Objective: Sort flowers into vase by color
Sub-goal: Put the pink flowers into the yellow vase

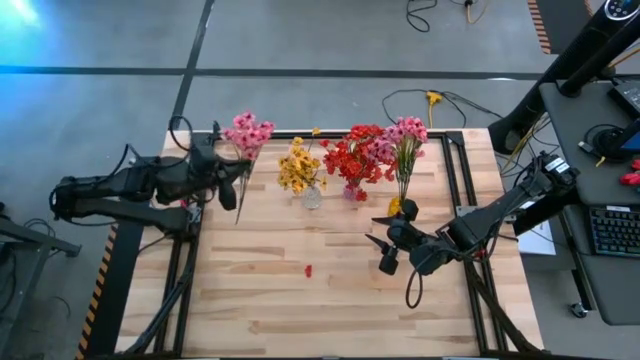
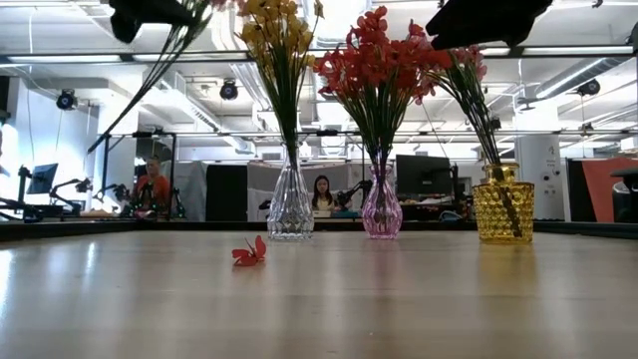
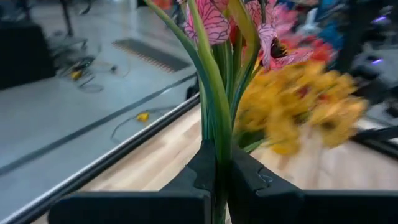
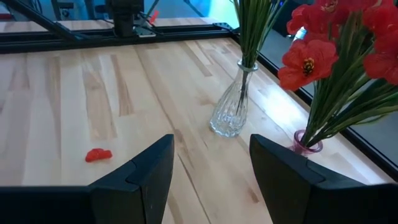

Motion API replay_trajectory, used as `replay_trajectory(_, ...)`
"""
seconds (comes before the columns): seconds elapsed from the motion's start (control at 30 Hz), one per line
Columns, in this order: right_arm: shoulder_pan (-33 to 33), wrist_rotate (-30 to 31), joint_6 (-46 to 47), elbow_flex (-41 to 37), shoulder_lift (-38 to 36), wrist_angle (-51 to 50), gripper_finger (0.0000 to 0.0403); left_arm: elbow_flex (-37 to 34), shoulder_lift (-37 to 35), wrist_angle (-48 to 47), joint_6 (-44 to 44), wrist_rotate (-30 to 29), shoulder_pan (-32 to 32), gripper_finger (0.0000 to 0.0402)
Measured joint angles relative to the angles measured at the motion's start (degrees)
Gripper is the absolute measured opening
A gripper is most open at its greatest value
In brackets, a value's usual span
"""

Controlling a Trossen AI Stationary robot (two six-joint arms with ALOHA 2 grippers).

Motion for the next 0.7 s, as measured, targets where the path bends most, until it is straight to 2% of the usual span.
replay_trajectory(0.13, 0.1, 0.0, -0.5, 0.0, 0.0, 0.2, 0.0203, 1.4, 0.1, 4.0, 4.2, 0.8, -3.2, 0.0000)
replay_trajectory(0.33, 1.0, -0.1, -1.5, 0.0, 0.0, 0.2, 0.0203, 0.8, 1.8, 14.7, 12.5, 8.1, -9.7, 0.0000)
replay_trajectory(0.57, 5.4, -0.2, -2.5, 0.0, -0.7, 0.7, 0.0203, 0.6, 7.4, 22.3, 20.3, 8.4, -17.6, 0.0000)
replay_trajectory(0.7, 7.3, -0.2, -6.5, 0.0, -0.8, 5.5, 0.0203, 1.4, 10.6, 26.8, 23.3, 8.4, -20.7, 0.0000)
